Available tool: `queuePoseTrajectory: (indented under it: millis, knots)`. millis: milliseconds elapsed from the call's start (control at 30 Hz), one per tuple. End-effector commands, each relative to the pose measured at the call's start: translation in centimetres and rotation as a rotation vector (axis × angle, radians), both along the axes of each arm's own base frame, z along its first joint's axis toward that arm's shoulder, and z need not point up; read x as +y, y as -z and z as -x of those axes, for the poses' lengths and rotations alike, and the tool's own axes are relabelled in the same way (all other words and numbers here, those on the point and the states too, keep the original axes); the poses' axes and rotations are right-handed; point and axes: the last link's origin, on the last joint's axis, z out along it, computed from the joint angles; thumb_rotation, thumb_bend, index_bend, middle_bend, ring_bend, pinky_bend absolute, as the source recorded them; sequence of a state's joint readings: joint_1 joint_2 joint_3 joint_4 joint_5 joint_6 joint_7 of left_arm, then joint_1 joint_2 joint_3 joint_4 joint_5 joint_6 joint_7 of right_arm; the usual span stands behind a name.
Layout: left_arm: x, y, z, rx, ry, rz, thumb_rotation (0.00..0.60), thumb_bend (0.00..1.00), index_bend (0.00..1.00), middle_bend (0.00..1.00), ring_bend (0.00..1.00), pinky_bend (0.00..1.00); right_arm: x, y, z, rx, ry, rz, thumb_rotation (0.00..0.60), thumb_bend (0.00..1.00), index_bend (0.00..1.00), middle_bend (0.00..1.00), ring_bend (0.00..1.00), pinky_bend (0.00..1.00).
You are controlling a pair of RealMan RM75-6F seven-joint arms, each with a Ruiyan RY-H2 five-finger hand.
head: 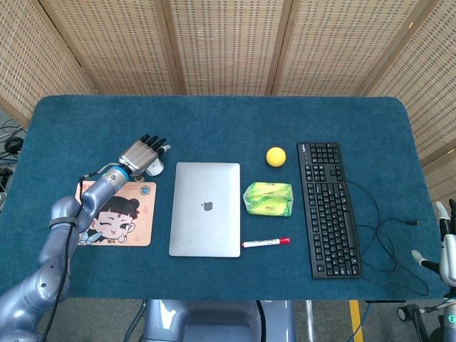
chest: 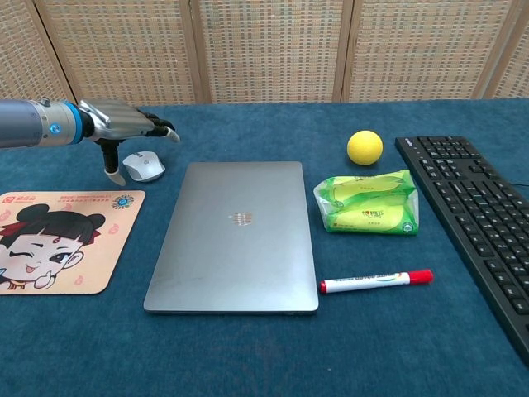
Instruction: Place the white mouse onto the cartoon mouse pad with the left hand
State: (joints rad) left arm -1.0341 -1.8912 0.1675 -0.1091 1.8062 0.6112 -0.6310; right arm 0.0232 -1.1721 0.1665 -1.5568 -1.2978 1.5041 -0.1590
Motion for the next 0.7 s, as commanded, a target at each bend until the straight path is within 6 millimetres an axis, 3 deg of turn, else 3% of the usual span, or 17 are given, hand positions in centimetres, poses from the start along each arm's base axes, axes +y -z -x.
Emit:
queuePoseTrajectory:
  millis: [33,400,600,700]
  knots:
    - [0.12,0.38,-0.23,0.013,-0.009,0.000,0.600,0.11,0.13,0.04,0.06,0.15,-0.05,0.01,0.04,0.002,0.003,0.002,0.600,0.00,0.00,0.00,0.00,0.00]
    - [0.54,0.82,-0.82,0.050,-0.011,-0.023,0.600,0.16,0.42,0.31,0.30,0.37,-0.24,0.13,0.24,0.001,0.017,0.003,0.600,0.00,0.00,0.00,0.00,0.00]
    - [0.67,0.50,-0.82,0.062,0.001,-0.037,0.600,0.18,0.55,0.42,0.39,0.45,-0.31,0.14,0.27,-0.003,0.019,0.004,0.600,0.00,0.00,0.00,0.00,0.00]
    - [0.75,0.17,-0.70,0.064,0.004,-0.044,0.600,0.18,0.57,0.44,0.41,0.46,-0.31,0.15,0.25,-0.005,0.018,0.004,0.600,0.00,0.00,0.00,0.00,0.00]
